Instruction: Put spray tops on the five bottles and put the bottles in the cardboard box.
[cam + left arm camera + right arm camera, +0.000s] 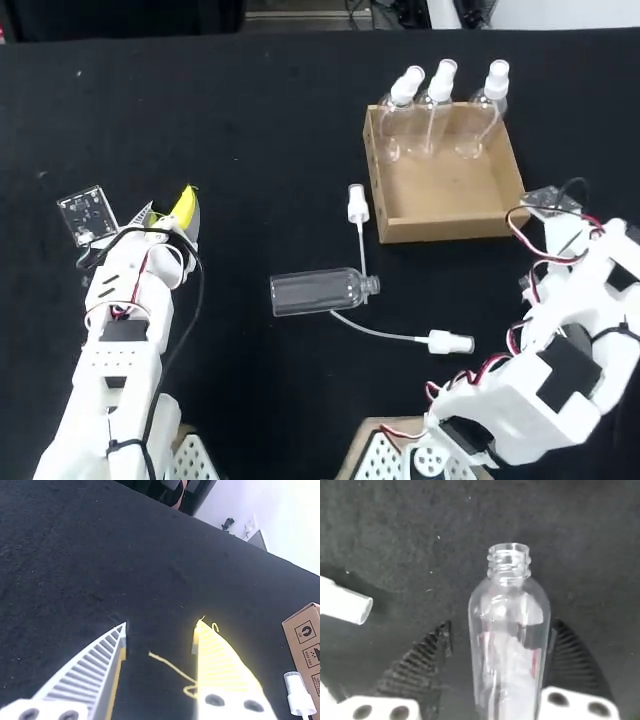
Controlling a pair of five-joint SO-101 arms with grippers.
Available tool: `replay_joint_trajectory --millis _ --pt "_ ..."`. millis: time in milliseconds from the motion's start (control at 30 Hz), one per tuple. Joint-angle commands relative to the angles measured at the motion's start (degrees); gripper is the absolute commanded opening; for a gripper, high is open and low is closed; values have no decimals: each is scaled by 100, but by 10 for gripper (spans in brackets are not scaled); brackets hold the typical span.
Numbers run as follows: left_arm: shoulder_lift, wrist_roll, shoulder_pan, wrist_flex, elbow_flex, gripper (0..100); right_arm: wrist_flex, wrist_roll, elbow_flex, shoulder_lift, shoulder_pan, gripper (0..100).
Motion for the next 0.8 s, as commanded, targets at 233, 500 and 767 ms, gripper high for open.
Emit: replay_joint_trajectory --millis 233,500,767 --pt "-9 -53 57 -114 -312 209 -1415 413 734 -75 316 258" --pt "-9 -53 57 -114 -312 209 -1336 396 646 -75 273 41" --pt "-9 -53 119 -70 -312 209 -316 -695 -312 -734 264 11"
